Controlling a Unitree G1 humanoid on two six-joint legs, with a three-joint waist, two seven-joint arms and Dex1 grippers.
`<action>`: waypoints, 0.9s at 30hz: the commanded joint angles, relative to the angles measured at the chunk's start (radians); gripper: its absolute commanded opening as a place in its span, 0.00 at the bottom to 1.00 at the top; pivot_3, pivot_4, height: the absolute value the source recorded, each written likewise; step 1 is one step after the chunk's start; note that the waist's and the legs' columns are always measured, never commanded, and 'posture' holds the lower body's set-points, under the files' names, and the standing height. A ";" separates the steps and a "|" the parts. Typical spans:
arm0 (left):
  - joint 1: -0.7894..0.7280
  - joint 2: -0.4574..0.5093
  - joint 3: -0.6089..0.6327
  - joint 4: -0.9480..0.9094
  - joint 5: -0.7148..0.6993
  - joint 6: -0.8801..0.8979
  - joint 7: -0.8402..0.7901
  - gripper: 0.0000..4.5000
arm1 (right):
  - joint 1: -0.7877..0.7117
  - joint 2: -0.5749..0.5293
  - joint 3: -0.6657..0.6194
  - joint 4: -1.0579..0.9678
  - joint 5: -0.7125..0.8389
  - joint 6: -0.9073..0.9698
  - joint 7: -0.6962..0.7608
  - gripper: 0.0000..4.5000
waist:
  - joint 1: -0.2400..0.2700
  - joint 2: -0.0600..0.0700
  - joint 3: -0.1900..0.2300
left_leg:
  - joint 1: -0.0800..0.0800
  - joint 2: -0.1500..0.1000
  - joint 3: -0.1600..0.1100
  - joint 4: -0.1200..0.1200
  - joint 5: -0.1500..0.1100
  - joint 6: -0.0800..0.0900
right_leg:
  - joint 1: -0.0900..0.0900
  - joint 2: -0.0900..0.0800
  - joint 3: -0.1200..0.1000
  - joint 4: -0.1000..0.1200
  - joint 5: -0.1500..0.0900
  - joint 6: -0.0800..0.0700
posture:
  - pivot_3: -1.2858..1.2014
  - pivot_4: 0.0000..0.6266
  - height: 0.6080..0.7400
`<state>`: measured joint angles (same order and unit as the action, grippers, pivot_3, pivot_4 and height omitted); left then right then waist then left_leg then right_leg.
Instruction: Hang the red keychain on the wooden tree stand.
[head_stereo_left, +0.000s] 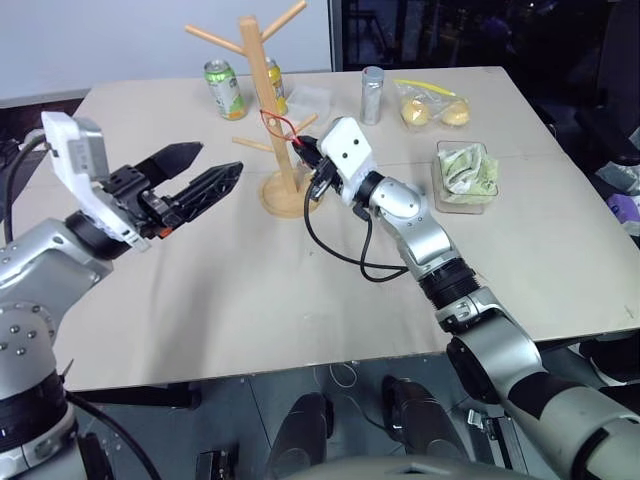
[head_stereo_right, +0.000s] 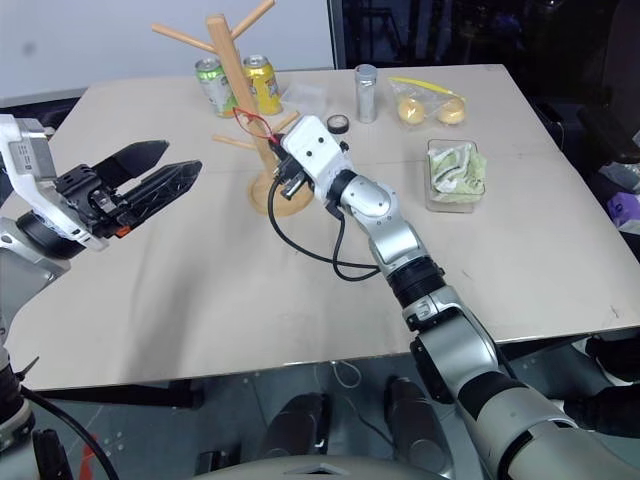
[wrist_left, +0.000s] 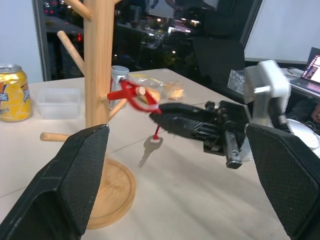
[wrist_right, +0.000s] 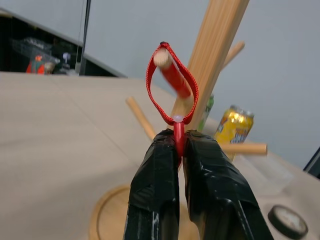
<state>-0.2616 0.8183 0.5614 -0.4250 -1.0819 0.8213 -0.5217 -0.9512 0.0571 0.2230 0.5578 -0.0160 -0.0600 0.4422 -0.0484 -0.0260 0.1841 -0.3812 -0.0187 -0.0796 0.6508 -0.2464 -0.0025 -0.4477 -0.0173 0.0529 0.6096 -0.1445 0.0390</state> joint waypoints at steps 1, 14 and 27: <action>-0.016 0.018 -0.002 0.000 0.014 -0.027 -0.019 1.00 | -0.021 0.002 -0.001 -0.042 0.000 0.044 0.013 0.03 | 0.000 0.000 0.000 | 0.000 0.000 0.000 0.000 0.000 0.000 | 0.000 0.000 0.000 0.000 0.000 0.000 | 0.52 0.24 1.00; -0.056 0.087 -0.078 0.073 0.142 -0.036 -0.074 1.00 | 0.133 -0.242 -0.033 -0.394 0.093 0.324 0.281 0.98 | -0.009 0.000 0.000 | -0.001 -0.001 -0.001 0.000 0.000 0.000 | 0.000 -0.001 0.000 -0.001 0.000 0.000 | 0.52 0.24 1.00; -0.166 0.262 -0.250 0.277 0.354 -0.099 -0.350 1.00 | 0.045 -0.614 -0.282 -0.750 0.599 1.047 0.488 0.98 | -0.023 0.002 0.003 | 0.000 0.002 0.001 -0.003 0.000 0.000 | -0.001 0.001 0.000 -0.001 -0.001 -0.001 | 0.52 0.24 1.00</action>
